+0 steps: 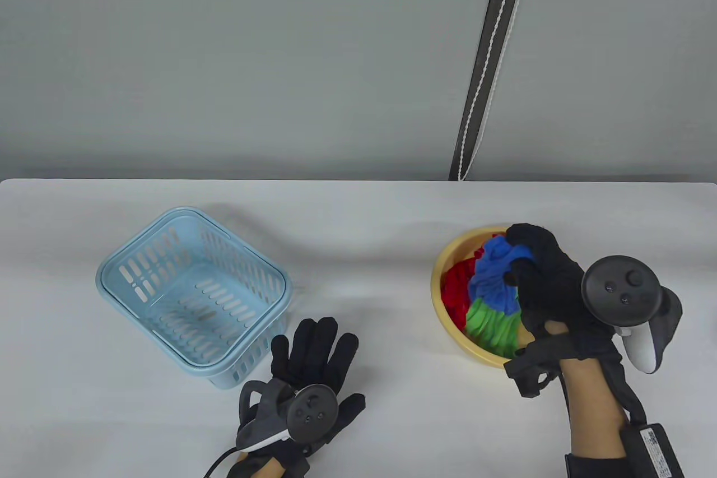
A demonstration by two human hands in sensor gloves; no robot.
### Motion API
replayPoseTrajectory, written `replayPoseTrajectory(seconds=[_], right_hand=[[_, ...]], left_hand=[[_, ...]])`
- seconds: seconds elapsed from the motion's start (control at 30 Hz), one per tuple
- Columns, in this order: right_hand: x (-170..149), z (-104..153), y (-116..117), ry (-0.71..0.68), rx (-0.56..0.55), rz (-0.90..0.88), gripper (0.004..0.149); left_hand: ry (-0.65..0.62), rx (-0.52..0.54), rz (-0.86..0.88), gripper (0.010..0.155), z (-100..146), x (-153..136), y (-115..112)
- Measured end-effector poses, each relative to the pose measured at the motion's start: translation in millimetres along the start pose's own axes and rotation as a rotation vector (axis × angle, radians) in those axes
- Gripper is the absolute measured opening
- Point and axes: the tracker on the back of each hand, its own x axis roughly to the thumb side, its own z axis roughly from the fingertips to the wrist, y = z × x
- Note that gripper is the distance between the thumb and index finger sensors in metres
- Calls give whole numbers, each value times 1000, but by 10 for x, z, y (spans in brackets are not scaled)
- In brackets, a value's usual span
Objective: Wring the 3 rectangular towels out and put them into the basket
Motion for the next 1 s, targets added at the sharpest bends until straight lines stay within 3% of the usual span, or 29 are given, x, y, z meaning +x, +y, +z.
replayPoseTrajectory(seconds=[0.2, 0.4, 0.57, 0.73, 0.8, 0.9, 1.0], right_hand=[[418, 75, -4, -165, 18, -158, 44], [633, 97, 141, -250, 84, -254, 42], [637, 78, 480, -308, 232, -357, 41], [664, 96, 898, -395, 397, -412, 40], [668, 104, 1034, -403, 435, -465, 40], [637, 111, 1208, -382, 449, -571, 40], [542, 110, 1325, -330, 417, -686, 40]], left_hand=[[-36, 128, 147, 94, 13, -65, 139], [-90, 319, 449, 99, 0, -128, 459], [-137, 312, 543, 106, -125, -157, 617], [-168, 268, 663, 114, -231, -181, 483], [-134, 310, 700, 110, -245, -202, 409], [-111, 315, 797, 90, -250, -242, 322], [-104, 250, 913, 71, -254, -285, 242]])
